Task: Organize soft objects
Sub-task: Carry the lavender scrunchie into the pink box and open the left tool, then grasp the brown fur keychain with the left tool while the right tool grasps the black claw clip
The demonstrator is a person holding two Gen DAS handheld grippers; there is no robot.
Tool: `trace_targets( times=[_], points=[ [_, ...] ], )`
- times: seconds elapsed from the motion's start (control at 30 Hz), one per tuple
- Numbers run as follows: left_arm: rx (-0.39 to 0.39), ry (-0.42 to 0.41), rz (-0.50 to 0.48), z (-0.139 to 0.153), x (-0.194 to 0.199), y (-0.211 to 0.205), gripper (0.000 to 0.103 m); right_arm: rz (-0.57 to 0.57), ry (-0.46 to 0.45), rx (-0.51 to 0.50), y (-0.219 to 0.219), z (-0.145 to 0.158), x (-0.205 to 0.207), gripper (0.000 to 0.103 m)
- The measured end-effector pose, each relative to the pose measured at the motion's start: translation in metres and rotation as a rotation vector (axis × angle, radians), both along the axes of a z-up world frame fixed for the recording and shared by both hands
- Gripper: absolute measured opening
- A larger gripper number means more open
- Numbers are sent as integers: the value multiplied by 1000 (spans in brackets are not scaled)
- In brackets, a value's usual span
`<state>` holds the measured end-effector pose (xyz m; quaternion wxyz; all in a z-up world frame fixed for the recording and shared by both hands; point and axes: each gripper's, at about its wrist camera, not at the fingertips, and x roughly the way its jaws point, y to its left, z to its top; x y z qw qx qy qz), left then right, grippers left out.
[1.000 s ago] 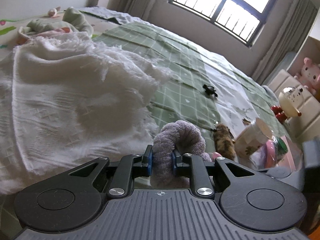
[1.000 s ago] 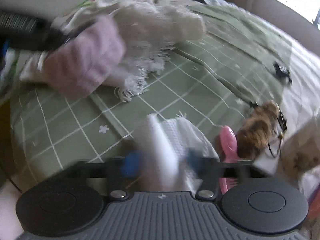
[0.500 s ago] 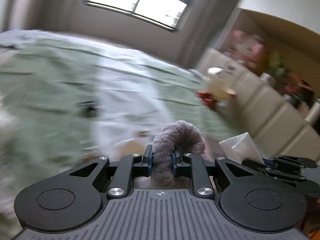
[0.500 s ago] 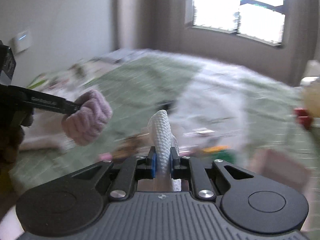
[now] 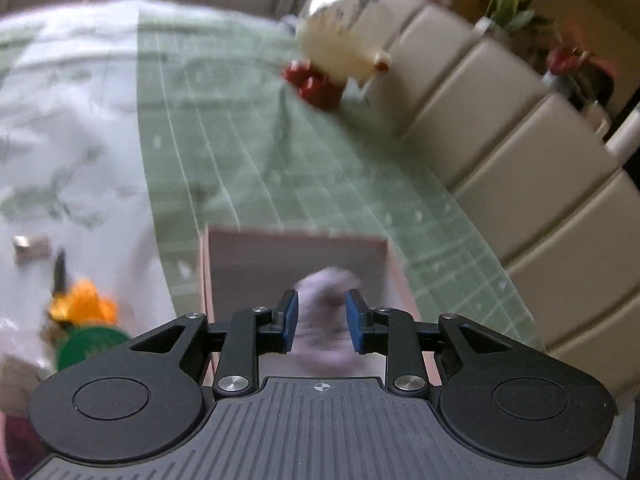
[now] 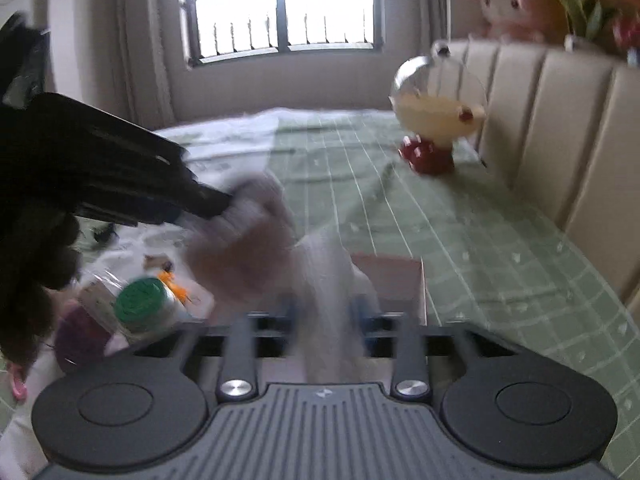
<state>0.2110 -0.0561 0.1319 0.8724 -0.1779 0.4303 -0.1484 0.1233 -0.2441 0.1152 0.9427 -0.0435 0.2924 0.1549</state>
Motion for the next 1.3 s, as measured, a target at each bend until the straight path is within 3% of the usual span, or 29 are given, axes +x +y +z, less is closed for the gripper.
trace_targets(
  times=[0.07, 0.17, 0.33, 0.43, 0.5, 0.57, 0.67, 0.83, 1.0, 1.17, 1.23, 1.3],
  points=[
    [-42, 4, -8, -8, -10, 12, 29, -14, -14, -13, 1, -10, -7, 67],
    [-24, -43, 13, -2, -34, 36, 29, -8, 5, -27, 4, -20, -18, 70],
    [10, -148, 111, 23, -125, 117, 29, -42, 57, -10, 13, -32, -41, 71],
    [126, -199, 219, 31, -181, 165, 29, -25, 60, -8, 28, -33, -65, 72],
    [161, -188, 321, 23, -213, 204, 29, -8, 64, -15, 43, -33, -80, 75],
    [142, -141, 447, 9, -238, 244, 29, 10, 79, -21, 60, -33, -93, 75],
    [45, -86, 597, -14, -266, 292, 29, 36, 118, -8, 81, -32, -110, 75],
    [27, -41, 586, -38, -272, 304, 29, 76, 145, -53, 115, -33, -129, 75],
    [-60, -69, 627, -49, -257, 302, 29, 127, 116, -142, 140, -31, -144, 75],
    [84, -79, 540, -47, -219, 279, 29, 161, 117, -184, 153, -35, -154, 75],
    [160, -95, 541, -45, -213, 274, 29, 170, 132, -168, 153, -36, -155, 75],
    [182, -107, 553, -46, -214, 275, 29, 207, 167, -116, 154, -29, -153, 75]
  ],
)
